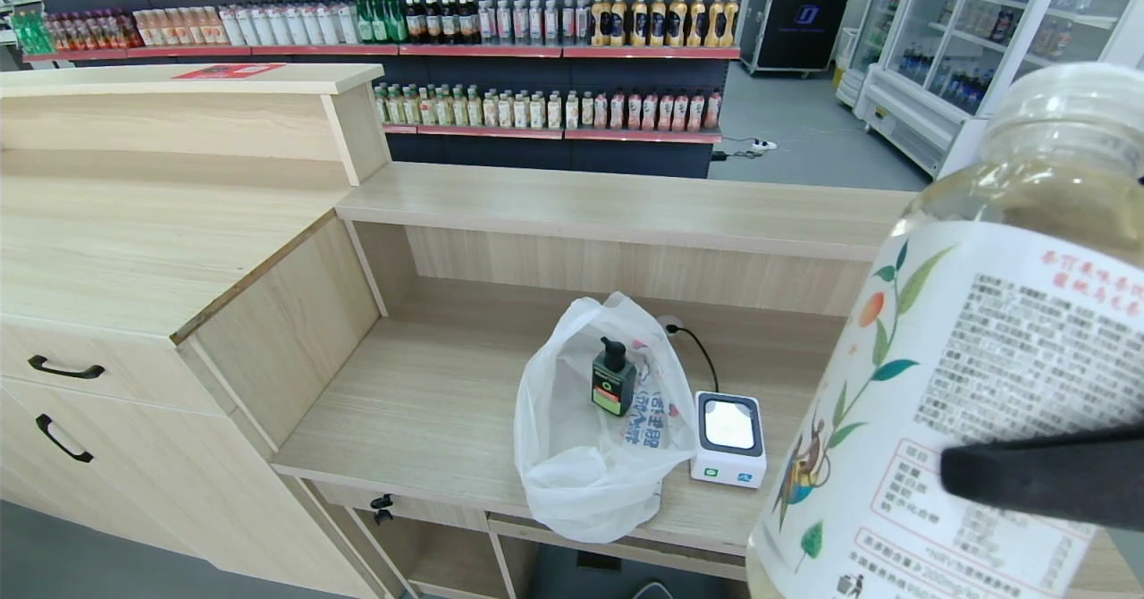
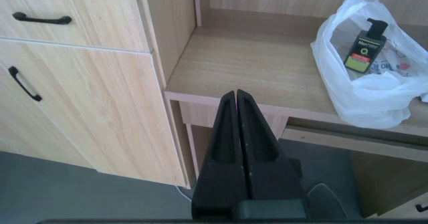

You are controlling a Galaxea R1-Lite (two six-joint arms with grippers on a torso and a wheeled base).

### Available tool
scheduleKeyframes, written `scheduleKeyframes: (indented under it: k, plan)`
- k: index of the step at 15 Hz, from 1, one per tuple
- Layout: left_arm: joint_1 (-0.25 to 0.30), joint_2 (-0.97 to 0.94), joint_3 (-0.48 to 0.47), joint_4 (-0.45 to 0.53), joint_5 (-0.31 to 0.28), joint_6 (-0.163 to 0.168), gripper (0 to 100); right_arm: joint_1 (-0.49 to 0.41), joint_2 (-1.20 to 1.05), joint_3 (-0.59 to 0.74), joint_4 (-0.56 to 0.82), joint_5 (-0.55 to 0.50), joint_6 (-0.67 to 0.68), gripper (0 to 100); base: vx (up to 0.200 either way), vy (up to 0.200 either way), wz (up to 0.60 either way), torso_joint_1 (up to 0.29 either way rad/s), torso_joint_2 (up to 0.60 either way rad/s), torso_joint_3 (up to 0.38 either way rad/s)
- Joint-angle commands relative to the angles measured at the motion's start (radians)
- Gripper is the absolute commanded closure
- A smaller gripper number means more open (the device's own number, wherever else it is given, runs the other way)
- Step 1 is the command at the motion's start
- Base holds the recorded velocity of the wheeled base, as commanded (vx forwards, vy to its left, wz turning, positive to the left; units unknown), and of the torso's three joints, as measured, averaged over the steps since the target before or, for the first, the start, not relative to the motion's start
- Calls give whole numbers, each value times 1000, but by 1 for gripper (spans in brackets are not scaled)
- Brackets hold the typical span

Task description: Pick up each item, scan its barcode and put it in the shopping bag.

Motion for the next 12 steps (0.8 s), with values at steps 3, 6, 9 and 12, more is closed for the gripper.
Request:
scheduleKeyframes:
  k: [3, 6, 9, 12]
  plan:
    - [0, 0, 0, 0, 0, 0, 100, 1, 22, 0, -1, -14, 0, 100, 0, 0, 0, 0, 0, 0]
    - [0, 0, 0, 0, 0, 0, 100, 2, 37, 6, -1, -47, -5, 100, 0, 0, 0, 0, 0, 0]
    - [0, 0, 0, 0, 0, 0, 100, 1, 67, 4, -12, -94, -9, 100, 0, 0, 0, 0, 0, 0]
    - [0, 0, 0, 0, 0, 0, 100, -2, 94, 1, -32, -108, -29, 100, 0, 0, 0, 0, 0, 0]
